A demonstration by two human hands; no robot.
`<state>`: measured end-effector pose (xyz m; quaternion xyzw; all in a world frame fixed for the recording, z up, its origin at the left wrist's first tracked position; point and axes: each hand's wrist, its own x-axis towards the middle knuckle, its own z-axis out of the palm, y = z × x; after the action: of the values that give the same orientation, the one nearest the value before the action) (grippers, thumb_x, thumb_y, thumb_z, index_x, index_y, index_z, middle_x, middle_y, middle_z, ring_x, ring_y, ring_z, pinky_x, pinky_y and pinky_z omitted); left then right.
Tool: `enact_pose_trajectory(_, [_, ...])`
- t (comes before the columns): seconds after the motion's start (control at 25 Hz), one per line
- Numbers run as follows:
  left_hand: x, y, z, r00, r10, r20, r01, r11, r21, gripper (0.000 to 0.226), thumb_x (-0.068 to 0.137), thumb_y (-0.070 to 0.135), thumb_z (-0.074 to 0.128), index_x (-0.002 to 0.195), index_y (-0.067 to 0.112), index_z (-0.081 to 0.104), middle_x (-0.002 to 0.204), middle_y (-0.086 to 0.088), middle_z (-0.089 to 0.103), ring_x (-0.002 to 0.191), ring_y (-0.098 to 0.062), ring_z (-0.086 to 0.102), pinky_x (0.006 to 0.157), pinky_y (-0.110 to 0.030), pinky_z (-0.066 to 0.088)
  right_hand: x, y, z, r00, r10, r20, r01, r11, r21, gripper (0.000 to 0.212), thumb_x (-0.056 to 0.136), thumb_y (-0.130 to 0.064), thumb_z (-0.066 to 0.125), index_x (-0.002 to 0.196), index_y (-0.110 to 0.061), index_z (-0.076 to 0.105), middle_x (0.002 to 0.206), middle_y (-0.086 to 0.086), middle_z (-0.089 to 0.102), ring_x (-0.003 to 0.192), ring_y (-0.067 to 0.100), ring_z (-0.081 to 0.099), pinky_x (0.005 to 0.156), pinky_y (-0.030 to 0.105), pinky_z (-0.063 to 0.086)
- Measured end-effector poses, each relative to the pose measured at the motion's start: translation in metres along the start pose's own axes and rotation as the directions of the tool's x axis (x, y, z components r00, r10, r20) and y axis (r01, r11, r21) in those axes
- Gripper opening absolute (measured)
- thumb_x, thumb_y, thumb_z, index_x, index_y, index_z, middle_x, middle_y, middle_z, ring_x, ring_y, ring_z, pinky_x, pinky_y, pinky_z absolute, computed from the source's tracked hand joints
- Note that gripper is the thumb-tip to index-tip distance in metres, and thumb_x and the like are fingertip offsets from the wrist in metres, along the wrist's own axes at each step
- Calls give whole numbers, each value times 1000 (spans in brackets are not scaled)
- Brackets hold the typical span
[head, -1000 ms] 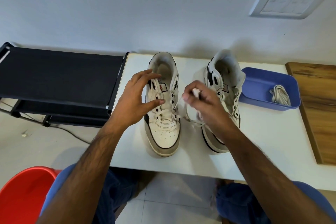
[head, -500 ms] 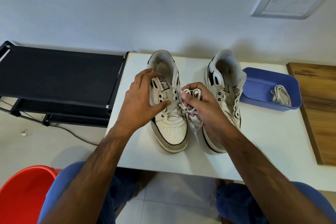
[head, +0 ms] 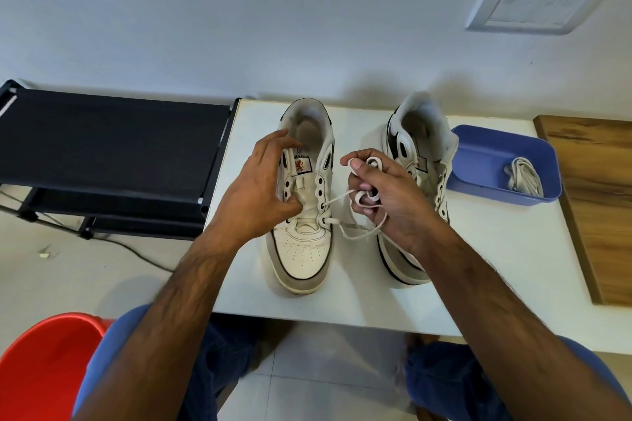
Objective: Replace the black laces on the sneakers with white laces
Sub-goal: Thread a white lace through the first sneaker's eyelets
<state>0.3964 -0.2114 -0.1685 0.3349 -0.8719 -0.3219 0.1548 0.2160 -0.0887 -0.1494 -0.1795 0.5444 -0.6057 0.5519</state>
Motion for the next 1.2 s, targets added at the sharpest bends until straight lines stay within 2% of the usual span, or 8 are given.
enact_pose_trajectory(0.2, [-5, 1, 3, 999, 35, -23, -33, 996, 84, 84, 78, 25, 82, 148, 26, 35, 161, 6, 24, 140, -15, 37, 102, -35, 46, -2, -19, -11, 999, -28, 26, 26, 997, 69, 11, 100, -6, 56, 107, -5, 64, 67, 2, 46, 53, 11, 37, 48, 23, 32])
enact_pose_trajectory(0.36, [-12, 24, 7, 942, 330, -65, -301, 912, 278, 49, 83, 24, 71, 130, 24, 58, 157, -2, 35, 142, -26, 34, 110, -45, 29, -5, -41, -31, 949, -309, -63, 263, 886, -382, 15, 96, -1, 63, 108, -8, 67, 87, 1, 67, 77, 14, 65, 74, 26, 55])
enact_pose_trajectory(0.48, [-21, 50, 20, 842, 536, 57, -503, 744, 441, 17, 89, 37, 66, 99, 24, 69, 158, -4, 41, 147, -30, 34, 116, -59, 22, -9, -46, -40, 909, -417, -14, 352, 783, -512, 18, 93, 2, 66, 108, -6, 67, 104, 4, 73, 99, 14, 71, 90, 30, 57])
enact_pose_trajectory(0.68, [-24, 56, 31, 911, 374, 173, -377, 587, 716, 32, 80, 53, 76, 86, 23, 64, 169, -4, 19, 155, -34, 17, 118, -70, 2, -7, -41, -35, 897, -441, 25, 394, 774, -496, 19, 95, 4, 63, 109, -9, 67, 110, 2, 73, 108, 11, 71, 96, 29, 55])
enact_pose_trajectory(0.84, [-25, 55, 40, 913, 363, 185, -378, 584, 719, 22, 76, 37, 85, 82, 25, 67, 164, -8, 32, 154, -38, 19, 117, -72, 3, -3, -37, -41, 897, -442, 18, 395, 781, -485, 20, 96, 3, 62, 111, -8, 67, 112, 2, 74, 111, 13, 69, 100, 33, 54])
enact_pose_trajectory(1.0, [-28, 62, 34, 835, 531, 143, -533, 716, 450, 10, 90, 33, 71, 93, 25, 68, 136, 2, 57, 134, -26, 44, 109, -62, 29, 2, -32, -46, 890, -455, 7, 387, 749, -537, 22, 96, 4, 60, 106, -14, 68, 113, -4, 72, 114, 11, 65, 105, 39, 51])
enact_pose_trajectory(1.12, [-32, 73, 10, 889, 458, 21, -451, 882, -137, 18, 101, 36, 54, 100, 22, 65, 105, 11, 62, 99, -16, 57, 83, -38, 43, 5, -25, -43, 888, -456, 48, 395, 707, -586, 29, 95, 5, 59, 102, -21, 68, 117, -6, 69, 118, 7, 62, 106, 37, 50])
enact_pose_trajectory(1.2, [-33, 85, -10, 950, 299, -96, -299, 771, -562, 12, 101, 35, 55, 96, 27, 62, 86, 9, 64, 75, -17, 61, 65, -27, 45, 4, -21, -41, 888, -450, 93, 401, 660, -636, 32, 95, 3, 59, 101, -27, 68, 118, -7, 67, 118, 7, 60, 103, 35, 51])
